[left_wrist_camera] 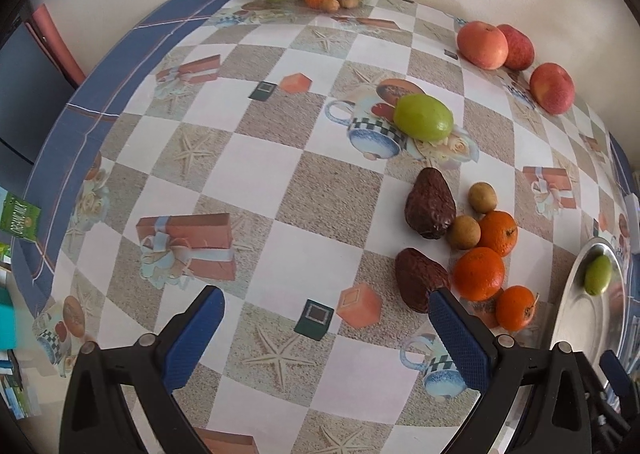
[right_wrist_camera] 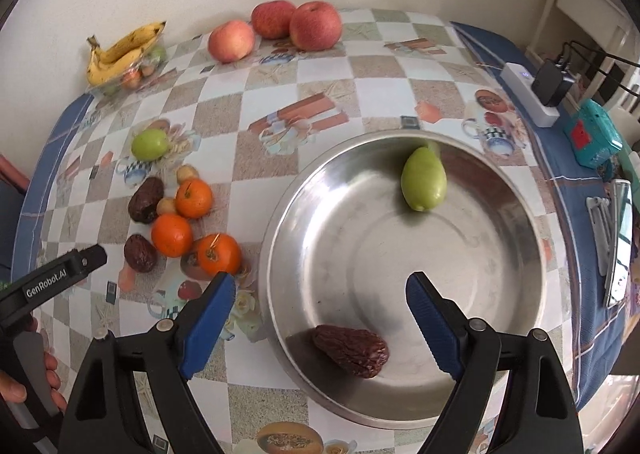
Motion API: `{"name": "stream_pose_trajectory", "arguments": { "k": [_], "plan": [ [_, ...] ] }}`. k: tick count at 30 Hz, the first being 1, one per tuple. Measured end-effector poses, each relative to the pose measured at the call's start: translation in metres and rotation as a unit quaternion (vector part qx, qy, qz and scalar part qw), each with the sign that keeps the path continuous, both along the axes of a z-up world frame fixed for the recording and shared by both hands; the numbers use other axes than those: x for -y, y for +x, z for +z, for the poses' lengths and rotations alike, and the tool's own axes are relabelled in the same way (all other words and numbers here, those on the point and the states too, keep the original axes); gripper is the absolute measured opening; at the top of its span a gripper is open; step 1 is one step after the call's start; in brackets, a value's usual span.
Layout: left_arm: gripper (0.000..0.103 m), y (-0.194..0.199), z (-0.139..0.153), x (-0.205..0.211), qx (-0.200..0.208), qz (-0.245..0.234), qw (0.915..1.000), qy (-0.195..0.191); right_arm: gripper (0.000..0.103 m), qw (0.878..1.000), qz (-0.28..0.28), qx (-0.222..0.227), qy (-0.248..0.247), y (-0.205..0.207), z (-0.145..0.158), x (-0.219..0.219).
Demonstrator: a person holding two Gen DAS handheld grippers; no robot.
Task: Organize fruits
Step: 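Grasp a second date with the left tool while the right tool grasps an orange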
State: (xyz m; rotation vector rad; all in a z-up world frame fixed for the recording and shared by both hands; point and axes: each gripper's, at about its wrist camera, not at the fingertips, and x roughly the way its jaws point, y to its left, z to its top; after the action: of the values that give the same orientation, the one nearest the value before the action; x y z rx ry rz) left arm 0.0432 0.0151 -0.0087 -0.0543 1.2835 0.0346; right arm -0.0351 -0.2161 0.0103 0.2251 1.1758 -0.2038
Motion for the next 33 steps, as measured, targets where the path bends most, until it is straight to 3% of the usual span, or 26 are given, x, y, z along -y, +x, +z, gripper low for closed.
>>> {"name": "stream_pose_trajectory", "arguments": {
  "k": [12, 24, 29, 33],
  "plan": [
    [0.103, 0.009, -0.002, -0.001, -0.005, 0.003, 0.9989, -0.046, 0.088, 0.999, 0.045, -0.003, -0.003, 0.014, -0.003, -0.025],
    [0.103, 0.023, 0.006, 0.006, 0.028, -0.012, 0.9971, -0.069, 0.088, 0.999, 0.047, -0.001, 0.016, 0.034, -0.01, -0.042],
    [0.103, 0.026, 0.007, 0.01, 0.017, -0.031, 0.9936, -0.107, 0.088, 0.997, 0.067, -0.001, 0.028, 0.039, -0.009, -0.052],
    [0.103, 0.028, 0.012, 0.006, 0.023, -0.018, 0.9908, -0.132, 0.088, 0.997, 0.071, 0.016, 0.016, 0.042, -0.001, -0.055]
  ]
}}
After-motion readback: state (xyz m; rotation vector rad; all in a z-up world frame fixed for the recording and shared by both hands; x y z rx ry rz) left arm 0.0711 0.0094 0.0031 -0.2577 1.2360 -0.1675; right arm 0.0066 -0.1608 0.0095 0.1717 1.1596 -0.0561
